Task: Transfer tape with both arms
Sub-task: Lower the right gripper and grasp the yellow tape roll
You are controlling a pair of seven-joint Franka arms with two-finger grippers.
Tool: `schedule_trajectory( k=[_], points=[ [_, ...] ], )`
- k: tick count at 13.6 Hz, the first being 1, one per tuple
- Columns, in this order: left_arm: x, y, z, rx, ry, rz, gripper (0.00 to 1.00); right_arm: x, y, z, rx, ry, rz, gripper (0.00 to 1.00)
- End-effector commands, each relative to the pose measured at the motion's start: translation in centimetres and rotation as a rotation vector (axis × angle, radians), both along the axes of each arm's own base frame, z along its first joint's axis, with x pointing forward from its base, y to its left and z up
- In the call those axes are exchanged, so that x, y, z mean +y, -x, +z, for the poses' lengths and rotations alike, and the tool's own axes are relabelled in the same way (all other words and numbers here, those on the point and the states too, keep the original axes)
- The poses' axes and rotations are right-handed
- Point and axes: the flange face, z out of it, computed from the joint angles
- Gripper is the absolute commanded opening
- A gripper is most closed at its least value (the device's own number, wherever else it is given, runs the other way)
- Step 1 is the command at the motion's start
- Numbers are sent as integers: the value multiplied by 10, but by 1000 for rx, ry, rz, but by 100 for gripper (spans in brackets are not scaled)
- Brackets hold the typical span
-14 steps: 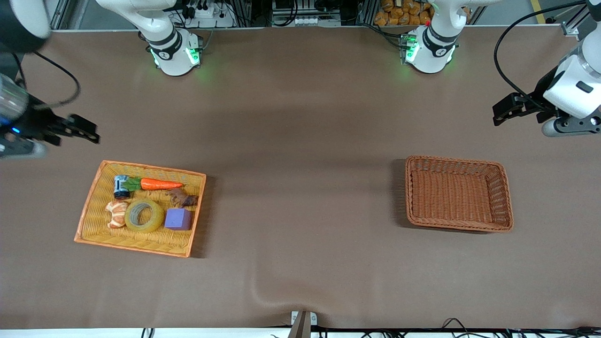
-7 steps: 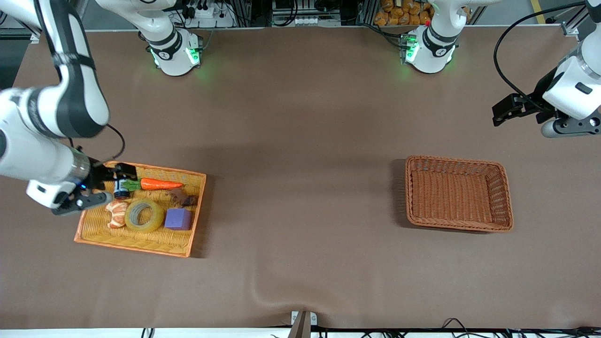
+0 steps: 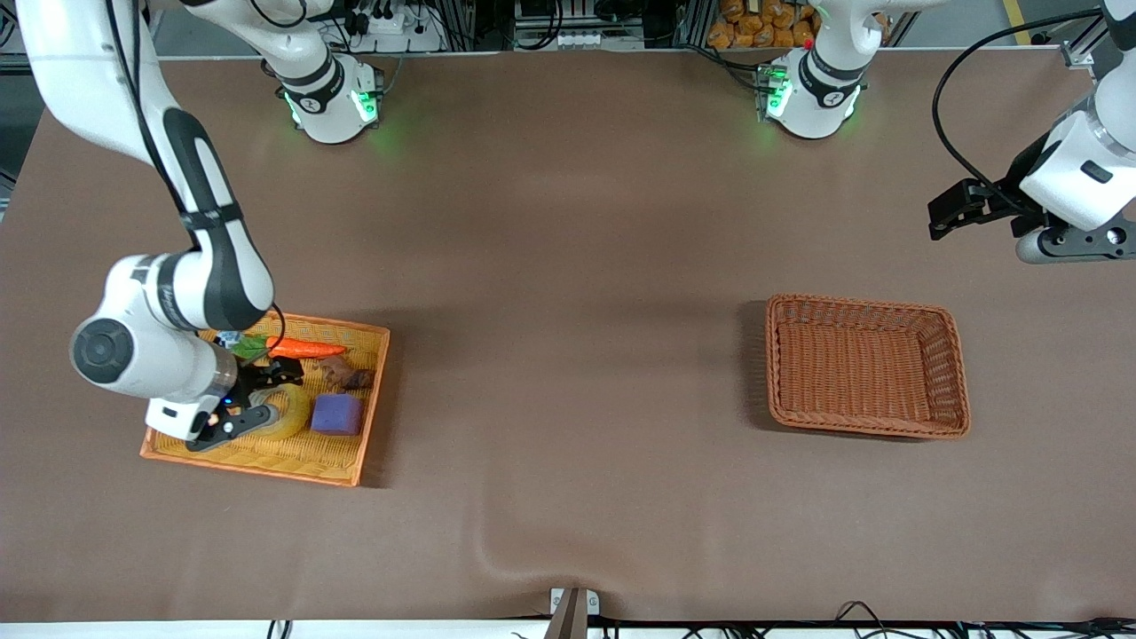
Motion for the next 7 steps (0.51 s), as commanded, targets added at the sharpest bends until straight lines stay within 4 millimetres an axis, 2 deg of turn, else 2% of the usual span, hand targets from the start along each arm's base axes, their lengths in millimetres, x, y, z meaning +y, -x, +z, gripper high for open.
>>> schedule_trajectory(
  k=[1,2,3,5,7],
  points=[
    [-2,-1,0,14,10,-21,100,-4,-7,-19,-13,-11,37,94],
    [-3,-3,-3,20,10,-23,100,-7,-8,-34,-18,-9,38,92],
    [-4,-3,-4,22,12,-24,100,-11,-8,-42,-21,-8,42,85],
    [-4,-3,-4,22,12,-26,100,-12,-5,-49,-7,-8,41,53],
    [-4,-3,-4,22,12,-24,100,-14,-3,-50,5,-9,39,6]
  ],
)
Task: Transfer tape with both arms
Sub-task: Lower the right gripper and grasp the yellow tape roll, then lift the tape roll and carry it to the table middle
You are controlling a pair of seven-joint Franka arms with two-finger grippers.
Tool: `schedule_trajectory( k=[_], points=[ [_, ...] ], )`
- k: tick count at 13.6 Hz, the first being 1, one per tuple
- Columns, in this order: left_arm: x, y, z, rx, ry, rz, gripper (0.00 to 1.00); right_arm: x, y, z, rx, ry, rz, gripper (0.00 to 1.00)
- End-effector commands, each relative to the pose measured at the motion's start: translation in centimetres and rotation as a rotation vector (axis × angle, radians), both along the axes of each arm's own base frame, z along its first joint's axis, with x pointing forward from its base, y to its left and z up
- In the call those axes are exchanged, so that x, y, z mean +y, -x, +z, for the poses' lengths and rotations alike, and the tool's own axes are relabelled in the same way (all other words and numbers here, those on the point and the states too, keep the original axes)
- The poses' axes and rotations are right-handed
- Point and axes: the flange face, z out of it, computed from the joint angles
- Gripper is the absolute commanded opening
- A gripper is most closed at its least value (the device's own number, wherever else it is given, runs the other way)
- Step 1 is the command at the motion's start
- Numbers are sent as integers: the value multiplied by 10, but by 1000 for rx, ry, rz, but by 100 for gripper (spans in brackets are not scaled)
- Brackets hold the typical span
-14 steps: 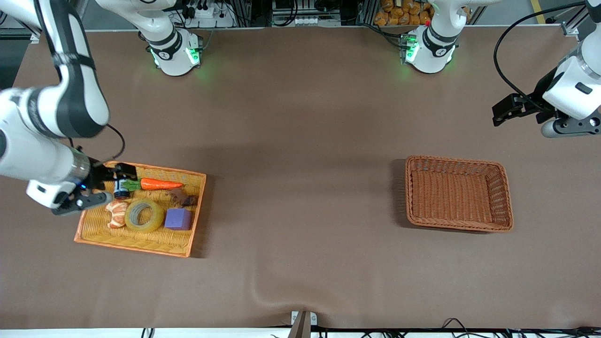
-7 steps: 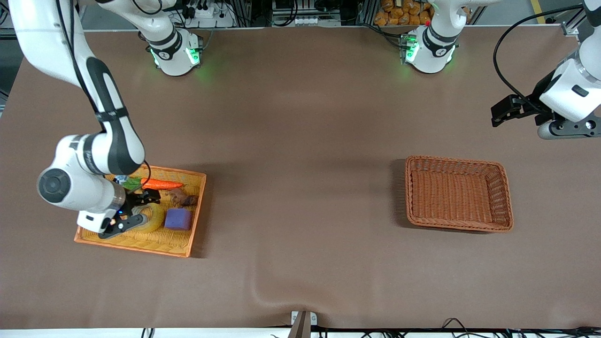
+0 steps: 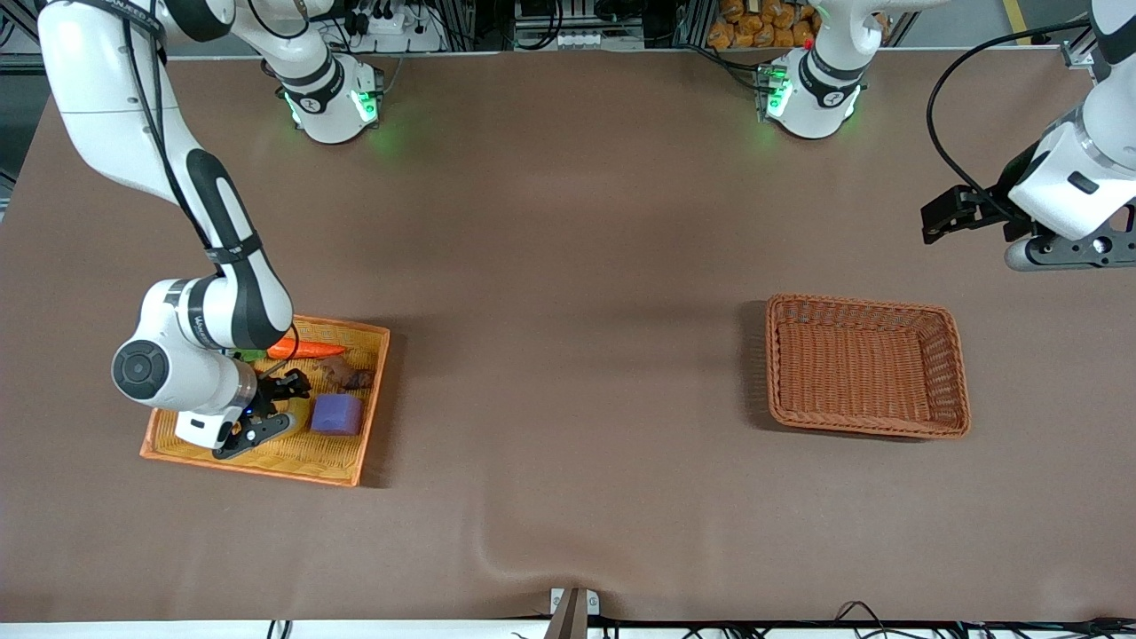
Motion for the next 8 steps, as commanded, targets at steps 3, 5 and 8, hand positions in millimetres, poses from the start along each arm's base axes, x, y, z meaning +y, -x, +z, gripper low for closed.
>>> schedule_trajectory(
  k=[3,5,8],
  points=[
    [0,0,4,5,12,-18,100,0,-3,35,21,-13,14,0],
    [1,0,5,4,12,-16,100,13,-6,87,28,-10,30,0],
    [2,1,6,2,12,-15,100,64,-1,163,45,-10,15,0]
  ],
)
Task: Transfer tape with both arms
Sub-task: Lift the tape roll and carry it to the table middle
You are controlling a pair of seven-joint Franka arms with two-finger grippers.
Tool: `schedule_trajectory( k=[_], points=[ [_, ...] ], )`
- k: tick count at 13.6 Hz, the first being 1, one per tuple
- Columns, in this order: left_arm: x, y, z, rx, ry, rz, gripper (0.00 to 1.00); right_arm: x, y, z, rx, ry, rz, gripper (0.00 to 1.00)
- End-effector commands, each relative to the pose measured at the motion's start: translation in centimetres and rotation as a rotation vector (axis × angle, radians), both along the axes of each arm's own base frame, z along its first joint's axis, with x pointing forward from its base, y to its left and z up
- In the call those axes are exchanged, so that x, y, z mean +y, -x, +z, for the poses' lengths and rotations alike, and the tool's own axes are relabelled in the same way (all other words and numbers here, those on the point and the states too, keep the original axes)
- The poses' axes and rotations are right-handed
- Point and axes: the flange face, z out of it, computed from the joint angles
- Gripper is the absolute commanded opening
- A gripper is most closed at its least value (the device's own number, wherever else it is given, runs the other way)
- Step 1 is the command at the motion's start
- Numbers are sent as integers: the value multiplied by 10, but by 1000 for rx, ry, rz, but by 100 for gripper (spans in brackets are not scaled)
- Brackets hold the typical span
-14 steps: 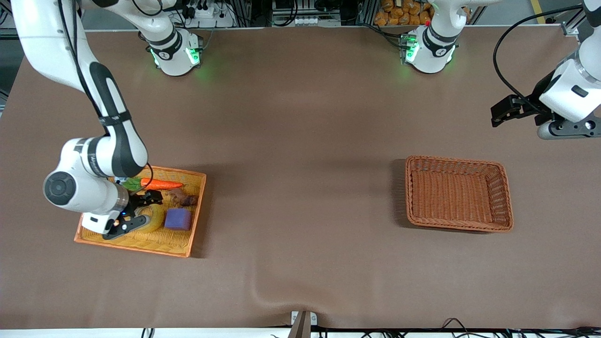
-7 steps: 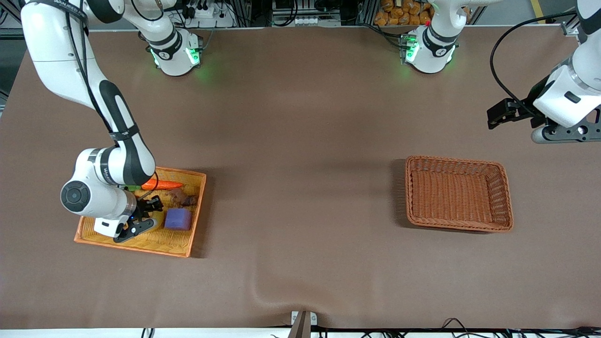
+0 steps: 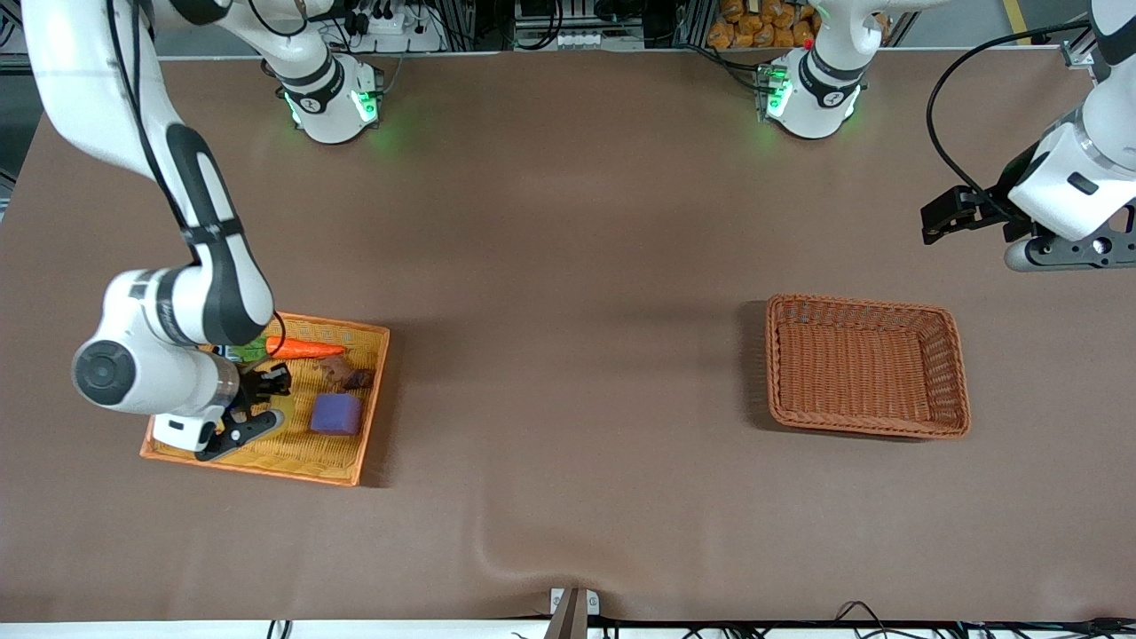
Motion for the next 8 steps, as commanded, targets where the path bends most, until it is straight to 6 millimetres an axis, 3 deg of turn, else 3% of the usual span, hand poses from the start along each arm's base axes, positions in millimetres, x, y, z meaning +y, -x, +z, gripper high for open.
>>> schedule_trajectory(
  k=[1,3,4,5,6,8],
  points=[
    [2,1,5,4,12,-16,100,68,12,76,0,6,-29,0],
    [3,0,4,5,12,-14,100,132,21,96,-3,19,-135,0],
    [3,0,4,7,12,-13,100,169,29,94,3,9,-202,0],
    [4,0,3,8,12,-11,100,225,39,96,-9,-10,-232,0],
    [4,-2,0,13,12,-11,100,266,43,94,-27,-10,-251,0],
    [4,-5,-7,24,12,-11,100,327,52,68,-44,-14,-289,0]
  ],
)
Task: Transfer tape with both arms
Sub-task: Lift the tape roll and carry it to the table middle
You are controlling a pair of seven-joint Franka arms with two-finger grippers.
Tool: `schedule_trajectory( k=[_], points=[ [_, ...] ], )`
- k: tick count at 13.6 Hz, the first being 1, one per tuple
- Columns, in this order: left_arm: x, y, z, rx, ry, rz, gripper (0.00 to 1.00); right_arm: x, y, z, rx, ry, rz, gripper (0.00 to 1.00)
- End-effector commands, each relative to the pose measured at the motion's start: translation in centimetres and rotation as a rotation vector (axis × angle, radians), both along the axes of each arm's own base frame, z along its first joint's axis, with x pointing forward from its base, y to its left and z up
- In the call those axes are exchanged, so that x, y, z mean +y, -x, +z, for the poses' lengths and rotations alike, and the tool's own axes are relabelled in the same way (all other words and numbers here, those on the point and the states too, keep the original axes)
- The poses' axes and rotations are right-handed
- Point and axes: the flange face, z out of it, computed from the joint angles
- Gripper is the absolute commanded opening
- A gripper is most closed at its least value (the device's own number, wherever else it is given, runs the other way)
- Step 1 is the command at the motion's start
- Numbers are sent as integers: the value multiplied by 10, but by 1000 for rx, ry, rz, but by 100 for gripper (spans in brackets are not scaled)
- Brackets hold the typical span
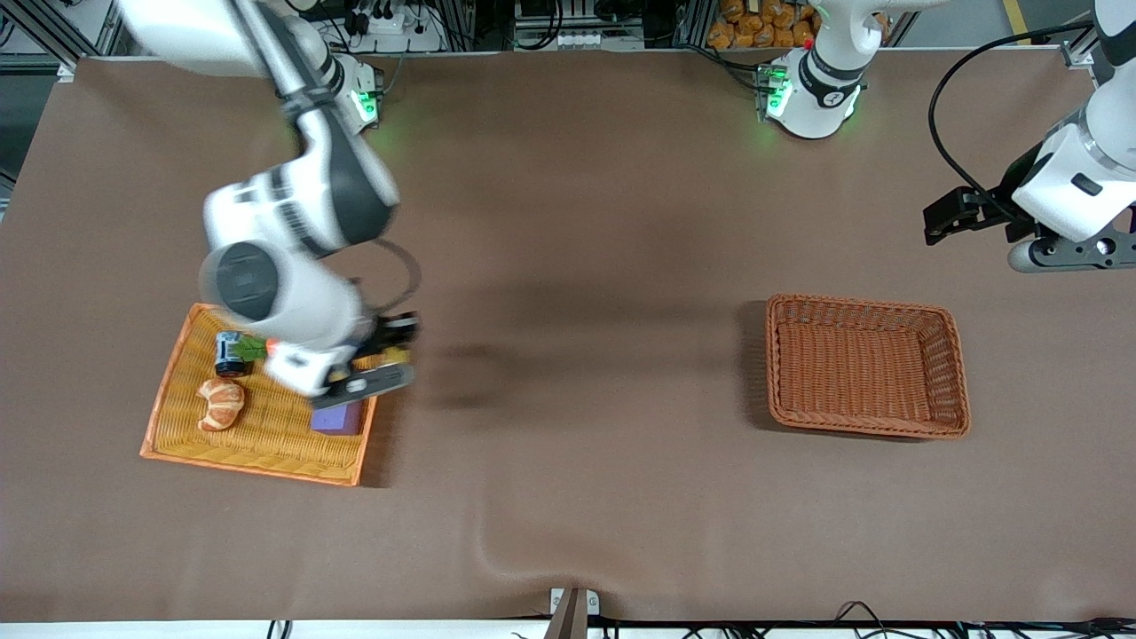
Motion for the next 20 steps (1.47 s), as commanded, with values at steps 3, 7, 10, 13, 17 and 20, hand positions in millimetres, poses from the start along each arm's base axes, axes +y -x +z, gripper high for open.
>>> schedule_trajectory(
  k=[3,7,10,13,17,20],
  points=[
    [-2,-9,-14,30,10,-21,100,162,39,-87,-121,-61,-31,0],
    [-2,-10,-15,27,9,-22,100,243,76,-157,-163,-98,-108,0],
    [-2,-10,-14,25,9,-22,100,242,78,-163,-146,-79,-115,51],
    [-2,-10,-15,24,10,-22,100,249,83,-143,-164,-92,-104,100],
    [-8,-10,-17,26,9,-26,100,190,61,-50,-133,-57,-177,100],
    [-15,-9,-17,27,11,-27,100,97,33,16,-113,-38,-241,100]
  ],
)
